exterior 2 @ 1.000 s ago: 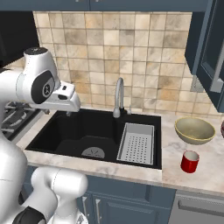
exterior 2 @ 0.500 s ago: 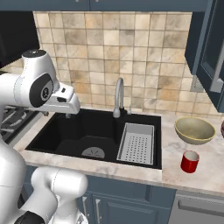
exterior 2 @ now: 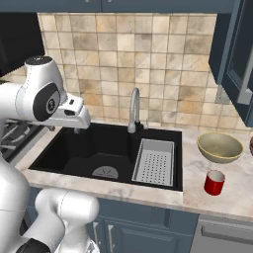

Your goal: Pick the mug and place it in the sink. Pick the bowl and place it in the open cabinet and then close the cabinet.

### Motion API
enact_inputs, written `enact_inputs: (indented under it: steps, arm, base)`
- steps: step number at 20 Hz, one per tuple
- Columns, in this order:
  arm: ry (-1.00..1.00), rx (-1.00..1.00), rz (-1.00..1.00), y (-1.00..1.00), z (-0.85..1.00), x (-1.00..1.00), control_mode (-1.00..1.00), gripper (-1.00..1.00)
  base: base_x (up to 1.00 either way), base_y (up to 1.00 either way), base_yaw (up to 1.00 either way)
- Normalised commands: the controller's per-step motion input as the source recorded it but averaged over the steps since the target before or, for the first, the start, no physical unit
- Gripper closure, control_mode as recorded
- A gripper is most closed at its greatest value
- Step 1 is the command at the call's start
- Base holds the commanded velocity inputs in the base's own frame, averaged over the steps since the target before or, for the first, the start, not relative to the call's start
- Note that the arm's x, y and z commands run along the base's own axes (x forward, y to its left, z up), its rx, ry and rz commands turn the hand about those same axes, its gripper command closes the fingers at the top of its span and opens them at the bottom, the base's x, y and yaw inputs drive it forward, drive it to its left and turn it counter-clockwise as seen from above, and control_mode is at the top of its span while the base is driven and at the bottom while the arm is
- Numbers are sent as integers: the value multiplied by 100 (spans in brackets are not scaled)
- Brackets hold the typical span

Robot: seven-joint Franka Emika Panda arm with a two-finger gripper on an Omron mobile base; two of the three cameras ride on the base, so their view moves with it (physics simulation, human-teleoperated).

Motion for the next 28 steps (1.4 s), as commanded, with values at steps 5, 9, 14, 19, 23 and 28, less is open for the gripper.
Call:
enact_inputs:
  steps: [5, 9, 14, 19, 23, 28]
  arm:
    - [0, 0, 0, 0, 0, 0, -100, -100]
    - [0, 0, 0, 0, 0, 0, 100, -100]
    - [0, 0, 0, 0, 0, 0, 100, -100]
    - [0, 0, 0, 0, 0, 0, 100, -100]
    - [0, 0, 0, 0, 0, 0, 100, -100]
    - [0, 0, 0, 0, 0, 0, 100, -100]
  base:
    - [0, 0, 0]
    - [-17, -35, 0]
    - [-32, -54, 0]
    - [-16, -35, 0]
    - [-24, -11, 0]
    - [-29, -5, 0]
